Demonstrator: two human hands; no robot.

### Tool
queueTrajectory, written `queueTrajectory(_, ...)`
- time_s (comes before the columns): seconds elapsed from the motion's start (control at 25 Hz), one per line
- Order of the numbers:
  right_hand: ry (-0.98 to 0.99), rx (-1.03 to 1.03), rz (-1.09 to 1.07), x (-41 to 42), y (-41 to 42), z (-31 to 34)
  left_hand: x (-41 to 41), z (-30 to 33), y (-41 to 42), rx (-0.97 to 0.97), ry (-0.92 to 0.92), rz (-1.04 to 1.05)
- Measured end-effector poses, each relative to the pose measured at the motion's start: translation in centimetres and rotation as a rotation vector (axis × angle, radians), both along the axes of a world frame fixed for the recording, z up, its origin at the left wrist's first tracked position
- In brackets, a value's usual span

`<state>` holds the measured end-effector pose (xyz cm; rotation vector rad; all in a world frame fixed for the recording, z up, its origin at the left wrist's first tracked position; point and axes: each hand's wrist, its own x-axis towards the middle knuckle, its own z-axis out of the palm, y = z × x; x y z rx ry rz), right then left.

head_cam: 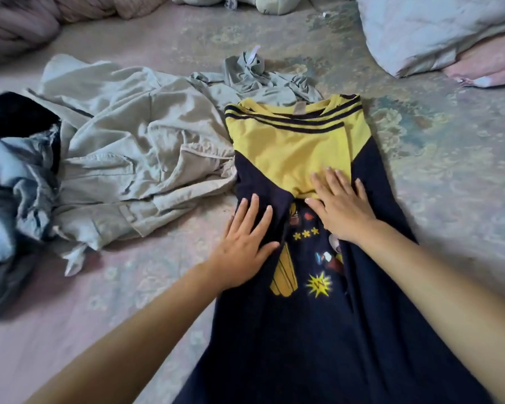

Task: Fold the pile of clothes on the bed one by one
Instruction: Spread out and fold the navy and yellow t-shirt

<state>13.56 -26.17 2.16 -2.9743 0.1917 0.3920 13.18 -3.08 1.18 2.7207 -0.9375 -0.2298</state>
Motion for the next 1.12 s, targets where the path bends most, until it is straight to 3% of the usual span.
queueTrajectory(0.24, 0.015, 0.027, 0.08, -13.5, 5.8, 1.4, -13.4, 0.0, 5.1, -0.212, -0.086, 0.145)
queueTrajectory(0.44, -0.007, 0.091, 0.194, -23.1, 11.1, 1.2, -20.8, 2.1, 10.8, -0.408, 0.192, 0.407)
queueTrajectory(0.52, -0.025, 0.096, 0.2, -25.3, 11.5, 1.1, -22.3, 3.2, 11.9, -0.328, 0.218, 0.451)
queueTrajectory(0.64, -0.12, 0.213, 0.159, -27.4, 10.6, 1.3, -25.6, 4.4, 9.1, -0.305, 0.182, 0.294)
queueTrajectory(0.8, -0.254, 0.377, 0.096, -31.0, 8.6, 2.2, -31.9, 3.6, 5.9, -0.264, 0.416, -0.133)
queueTrajectory(0.88, -0.26, 0.284, 0.141, -33.4, 6.7, 1.8, -31.3, 2.8, 7.8, -0.234, 0.26, -0.116)
queueTrajectory(1.0, -0.059, -0.037, 0.296, -36.8, 3.3, 0.6, -29.7, 0.6, 10.9, -0.041, -0.279, -0.123)
queueTrajectory(1.12, 0.029, -0.3, 0.396, -38.7, 1.7, -0.6, -30.2, -1.7, 10.9, 0.312, -0.371, -0.141)
